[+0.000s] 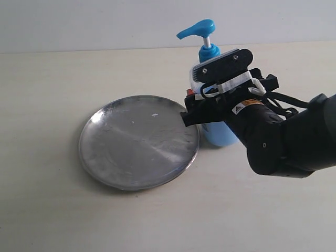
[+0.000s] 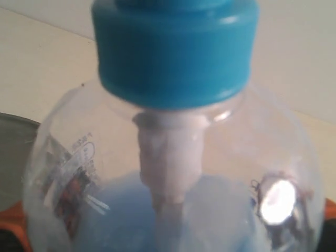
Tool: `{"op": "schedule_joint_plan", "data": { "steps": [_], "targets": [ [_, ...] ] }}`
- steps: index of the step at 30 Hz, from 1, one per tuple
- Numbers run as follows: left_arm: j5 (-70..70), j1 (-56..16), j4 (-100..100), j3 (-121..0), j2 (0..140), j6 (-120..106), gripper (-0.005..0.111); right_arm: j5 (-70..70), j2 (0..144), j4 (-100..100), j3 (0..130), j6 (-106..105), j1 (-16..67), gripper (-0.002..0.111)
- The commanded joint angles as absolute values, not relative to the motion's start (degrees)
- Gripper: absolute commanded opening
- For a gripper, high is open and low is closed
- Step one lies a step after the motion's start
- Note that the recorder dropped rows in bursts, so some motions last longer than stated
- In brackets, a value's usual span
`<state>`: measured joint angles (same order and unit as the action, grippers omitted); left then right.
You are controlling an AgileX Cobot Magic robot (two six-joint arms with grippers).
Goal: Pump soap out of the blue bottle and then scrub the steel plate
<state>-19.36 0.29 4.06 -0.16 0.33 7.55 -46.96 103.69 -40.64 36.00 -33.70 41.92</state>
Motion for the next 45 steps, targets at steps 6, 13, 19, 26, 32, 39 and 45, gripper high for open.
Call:
{"op": "schedule_joint_plan", "data": {
  "steps": [6,13,19,26,32,39,45],
  "targets": [
    [-20.1,0.0,4.2,0.0,0.0,7.5,0.000,-49.3,103.7,-39.9,36.4,-34.3,42.0,0.000],
    [-20.8,0.0,4.2,-0.6,0.0,7.5,0.000,-49.3,103.7,-39.9,36.4,-34.4,42.0,0.000],
    [-21.0,-0.1,1.1,-4.8,0.0,7.5,0.000,-49.3,103.7,-39.9,36.4,-34.4,42.0,0.000],
    [-20.9,-0.1,0.4,-11.7,9.1,7.5,0.000,-49.3,103.7,-39.9,36.4,-34.4,42.0,0.000],
    [-20.9,-0.1,0.4,-18.5,16.5,7.5,0.000,-49.3,103.7,-39.9,36.4,-34.4,42.0,0.000],
    [-20.9,-0.1,0.4,-25.5,22.6,7.5,0.000,-49.3,103.7,-39.9,36.4,-34.4,42.0,0.000],
    [-20.9,-0.1,0.4,-30.7,27.6,7.5,0.000,-49.3,103.7,-39.9,36.4,-34.4,42.0,0.000]
  ]
}}
